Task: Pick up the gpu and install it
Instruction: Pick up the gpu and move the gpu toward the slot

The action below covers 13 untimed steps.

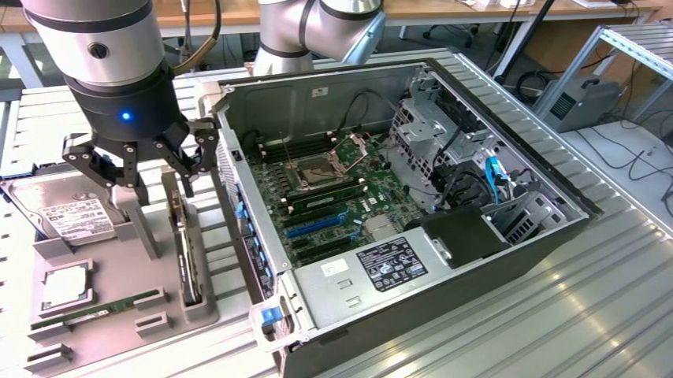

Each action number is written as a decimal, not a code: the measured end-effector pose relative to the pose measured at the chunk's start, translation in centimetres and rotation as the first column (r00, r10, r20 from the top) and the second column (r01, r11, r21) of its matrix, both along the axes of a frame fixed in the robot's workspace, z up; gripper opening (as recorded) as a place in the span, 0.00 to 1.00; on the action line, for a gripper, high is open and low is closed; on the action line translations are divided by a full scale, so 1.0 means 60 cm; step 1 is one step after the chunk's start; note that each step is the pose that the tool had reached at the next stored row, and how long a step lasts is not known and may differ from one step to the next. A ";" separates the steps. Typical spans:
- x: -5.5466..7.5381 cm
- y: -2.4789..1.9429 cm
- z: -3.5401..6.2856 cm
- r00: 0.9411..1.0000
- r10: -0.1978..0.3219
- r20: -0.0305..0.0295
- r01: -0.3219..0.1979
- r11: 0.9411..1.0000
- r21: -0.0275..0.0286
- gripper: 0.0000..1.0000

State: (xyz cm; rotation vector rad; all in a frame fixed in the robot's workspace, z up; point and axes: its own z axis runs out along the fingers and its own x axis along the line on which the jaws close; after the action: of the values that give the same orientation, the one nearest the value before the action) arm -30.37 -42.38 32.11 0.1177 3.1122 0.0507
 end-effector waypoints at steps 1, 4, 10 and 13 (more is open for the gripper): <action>0.000 0.0004 0.000 1.000 0.000 0.000 0.000 1.000 0.000 0.54; 0.000 0.0016 -0.002 1.000 0.000 0.000 0.000 1.000 0.000 0.54; 0.000 0.0049 -0.004 1.000 0.000 0.000 0.000 1.000 0.000 0.54; 0.000 0.0062 -0.006 1.000 0.000 0.000 0.000 1.000 0.000 0.54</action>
State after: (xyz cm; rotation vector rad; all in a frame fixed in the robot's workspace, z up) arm -30.37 -42.00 31.78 0.1177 3.1122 0.0507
